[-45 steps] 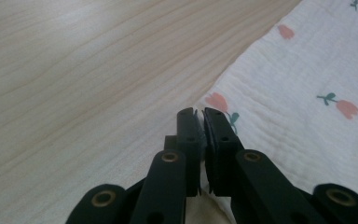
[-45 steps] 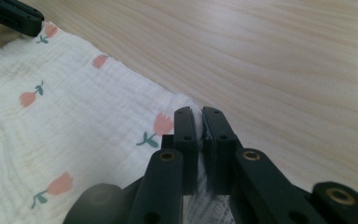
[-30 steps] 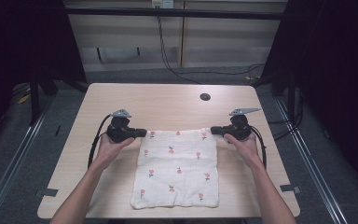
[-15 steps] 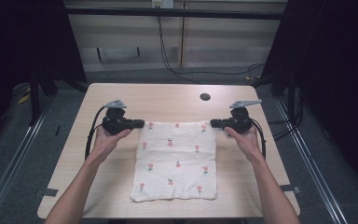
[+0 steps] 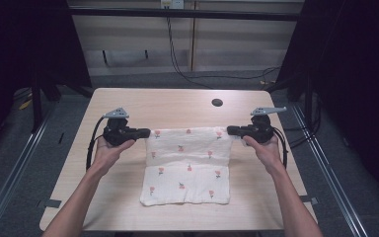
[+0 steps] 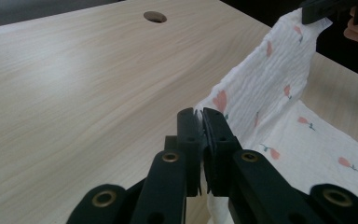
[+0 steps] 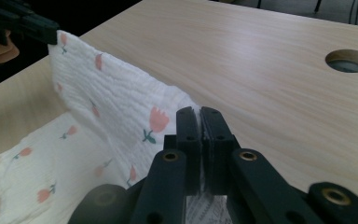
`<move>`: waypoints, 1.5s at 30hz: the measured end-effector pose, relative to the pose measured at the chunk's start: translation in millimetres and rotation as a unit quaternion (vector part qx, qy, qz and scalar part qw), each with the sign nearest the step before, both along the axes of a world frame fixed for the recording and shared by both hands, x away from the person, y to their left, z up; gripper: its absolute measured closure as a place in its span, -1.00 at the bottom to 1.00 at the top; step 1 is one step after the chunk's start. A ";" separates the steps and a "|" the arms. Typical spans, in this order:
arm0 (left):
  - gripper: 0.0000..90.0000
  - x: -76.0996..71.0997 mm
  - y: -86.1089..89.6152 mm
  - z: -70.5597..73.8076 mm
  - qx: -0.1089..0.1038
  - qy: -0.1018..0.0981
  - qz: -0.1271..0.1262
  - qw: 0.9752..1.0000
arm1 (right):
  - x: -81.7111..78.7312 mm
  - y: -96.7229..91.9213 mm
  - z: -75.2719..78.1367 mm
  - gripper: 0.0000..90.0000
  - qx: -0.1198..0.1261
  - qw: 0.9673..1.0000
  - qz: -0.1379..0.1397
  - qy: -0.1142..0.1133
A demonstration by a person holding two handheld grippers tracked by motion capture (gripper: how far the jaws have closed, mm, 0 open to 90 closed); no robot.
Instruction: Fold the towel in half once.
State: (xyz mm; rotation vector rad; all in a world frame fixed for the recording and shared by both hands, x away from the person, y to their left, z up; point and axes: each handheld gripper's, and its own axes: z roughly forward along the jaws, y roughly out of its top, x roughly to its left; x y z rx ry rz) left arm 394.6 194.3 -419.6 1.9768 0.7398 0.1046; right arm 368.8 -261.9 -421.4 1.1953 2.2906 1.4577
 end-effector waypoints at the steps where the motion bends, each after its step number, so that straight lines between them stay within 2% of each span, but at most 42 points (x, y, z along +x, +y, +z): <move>1: 0.93 -3.2 0.7 1.1 0.001 -0.006 -0.002 1.000 | -4.0 0.4 1.2 0.94 -0.005 1.000 0.003 -0.003; 4: 0.93 -11.1 1.6 1.2 -0.001 -0.013 -0.008 1.000 | -13.6 0.9 4.2 0.93 -0.007 1.000 0.011 -0.009; 8: 0.93 -6.4 1.0 -1.4 0.001 -0.011 -0.003 1.000 | -14.1 0.6 3.8 0.94 -0.012 1.000 0.012 -0.004; 11: 0.93 4.9 0.1 -8.3 -0.013 0.002 0.009 1.000 | -6.2 0.3 0.3 0.93 -0.005 1.000 0.005 0.002; 12: 0.93 5.5 -1.6 -12.4 -0.017 0.006 0.003 1.000 | -3.7 1.7 -3.5 0.93 -0.001 1.000 0.007 0.004; 15: 0.93 3.2 -1.3 -17.3 -0.014 0.011 -0.003 1.000 | -7.3 4.2 -7.8 0.93 -0.011 1.000 0.016 0.008; 16: 0.93 -0.3 0.5 -23.5 -0.009 0.017 -0.008 1.000 | -14.9 4.6 -14.0 0.93 -0.013 1.000 0.018 0.014; 17: 0.93 -0.3 0.5 -23.5 -0.009 0.017 -0.008 1.000 | -19.1 4.1 -16.9 0.93 -0.013 1.000 0.020 0.016; 18: 0.93 -5.5 3.0 -28.4 -0.006 0.020 -0.009 1.000 | -23.7 3.6 -19.4 0.93 -0.011 1.000 0.021 0.016; 19: 0.93 -5.5 3.0 -28.4 -0.006 0.020 -0.009 1.000 | -23.7 3.6 -19.4 0.93 -0.011 1.000 0.021 0.016; 20: 0.93 -8.3 4.8 -30.0 -0.009 0.021 -0.010 1.000 | -32.3 2.8 -23.7 0.93 -0.011 0.999 0.026 0.017; 21: 0.93 -11.3 6.3 -30.8 -0.008 0.021 -0.010 1.000 | -32.3 2.8 -23.7 0.93 -0.011 0.999 0.026 0.017; 23: 0.93 -21.5 9.5 -30.4 -0.008 0.018 -0.018 1.000 | -44.9 3.1 -27.1 0.93 -0.008 0.999 0.035 0.019; 25: 0.93 -25.3 9.8 -30.0 -0.004 0.018 -0.022 1.000 | -49.1 3.5 -26.9 0.93 -0.007 0.999 0.036 0.016; 26: 0.93 -33.4 9.1 -28.7 0.007 0.013 -0.029 0.999 | -56.9 4.0 -25.6 0.93 -0.001 0.999 0.043 0.013; 27: 0.93 -33.4 9.1 -28.7 0.007 0.013 -0.029 0.999 | -56.9 4.0 -25.6 0.93 -0.001 0.999 0.043 0.013; 28: 0.93 -39.8 9.8 -26.9 0.001 0.009 -0.034 0.999 | -62.9 5.0 -23.9 0.93 -0.012 0.999 0.046 0.012; 29: 0.93 -39.8 9.8 -26.9 0.001 0.009 -0.034 0.999 | -65.3 5.2 -23.1 0.93 -0.020 0.999 0.048 0.009; 31: 0.93 -45.4 10.8 -25.4 -0.003 0.007 -0.038 0.999 | -67.7 4.8 -22.5 0.93 -0.021 0.999 0.049 0.008; 32: 0.93 -53.1 12.0 -24.0 0.000 0.004 -0.043 0.999 | -72.9 5.1 -21.3 0.93 -0.017 0.998 0.051 0.010; 33: 0.93 -53.1 12.0 -24.0 0.000 0.004 -0.043 0.999 | -72.9 5.1 -21.3 0.93 -0.017 0.998 0.051 0.010; 34: 0.93 -62.0 14.1 -24.1 -0.002 0.003 -0.049 0.999 | -79.8 6.2 -20.1 0.93 -0.023 0.998 0.058 0.006; 35: 0.93 -62.0 14.1 -24.1 -0.002 0.003 -0.049 0.999 | -79.8 6.2 -20.1 0.93 -0.023 0.998 0.058 0.006; 37: 0.93 -70.6 15.7 -25.4 0.008 -0.001 -0.055 0.998 | -90.2 7.0 -21.2 0.93 -0.040 0.997 0.059 0.002; 38: 0.92 -77.8 16.9 -27.4 0.020 -0.003 -0.059 0.998 | -93.6 7.4 -22.4 0.93 -0.044 0.997 0.059 0.003; 41: 0.93 -83.0 18.7 -30.2 0.014 0.002 -0.062 0.998 | -100.5 8.5 -26.0 0.93 -0.042 0.997 0.065 0.005; 42: 0.93 -87.6 17.9 -31.0 0.023 0.001 -0.071 0.997 | -106.6 12.5 -30.9 0.93 -0.054 0.996 0.074 0.013; 45: 0.93 -90.8 19.0 -32.8 0.025 0.003 -0.076 0.997 | -111.9 15.4 -35.4 0.93 -0.057 0.995 0.081 0.018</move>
